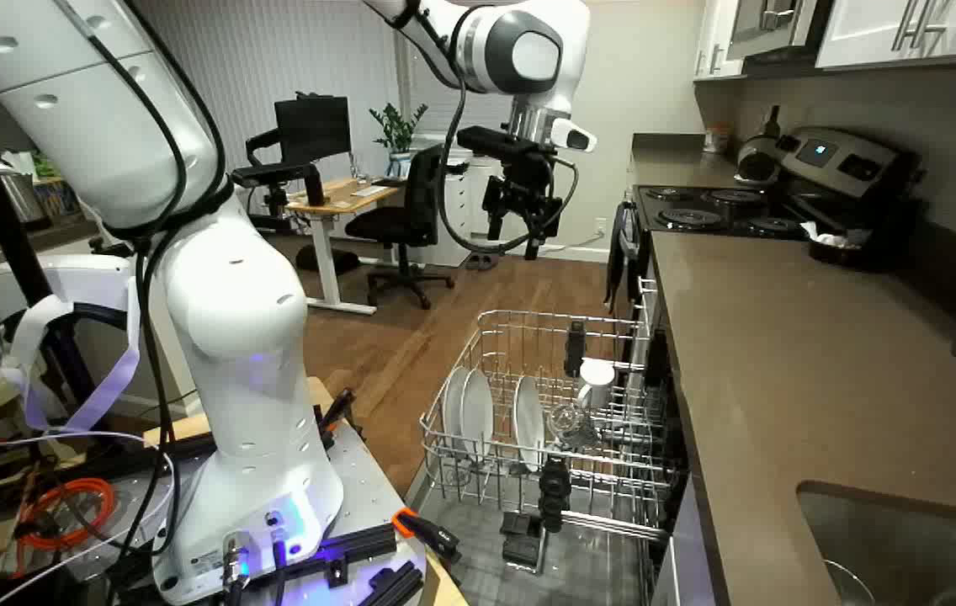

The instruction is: Pick up the white plate in the dishwasher and move it to the right.

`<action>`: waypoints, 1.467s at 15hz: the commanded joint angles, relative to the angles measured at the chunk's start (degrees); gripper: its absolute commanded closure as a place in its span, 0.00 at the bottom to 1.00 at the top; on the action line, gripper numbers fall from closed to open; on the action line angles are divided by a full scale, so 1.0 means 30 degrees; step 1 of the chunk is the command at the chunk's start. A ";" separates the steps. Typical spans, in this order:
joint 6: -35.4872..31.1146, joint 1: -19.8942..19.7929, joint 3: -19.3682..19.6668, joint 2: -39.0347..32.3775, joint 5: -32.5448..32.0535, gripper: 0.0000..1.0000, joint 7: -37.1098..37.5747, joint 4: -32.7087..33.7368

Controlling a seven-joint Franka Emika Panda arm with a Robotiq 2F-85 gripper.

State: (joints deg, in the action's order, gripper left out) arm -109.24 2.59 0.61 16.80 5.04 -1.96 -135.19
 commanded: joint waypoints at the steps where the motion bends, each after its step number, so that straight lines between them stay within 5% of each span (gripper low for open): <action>1: 0.0033 -0.0148 -0.0134 -0.0006 0.0034 0.00 -0.0036 0.0025; 22: -0.0487 -0.0003 -0.0184 -0.0871 0.0088 0.00 -0.0452 0.0225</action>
State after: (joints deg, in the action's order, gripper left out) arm -109.25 2.58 0.60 16.75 5.03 -1.96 -135.19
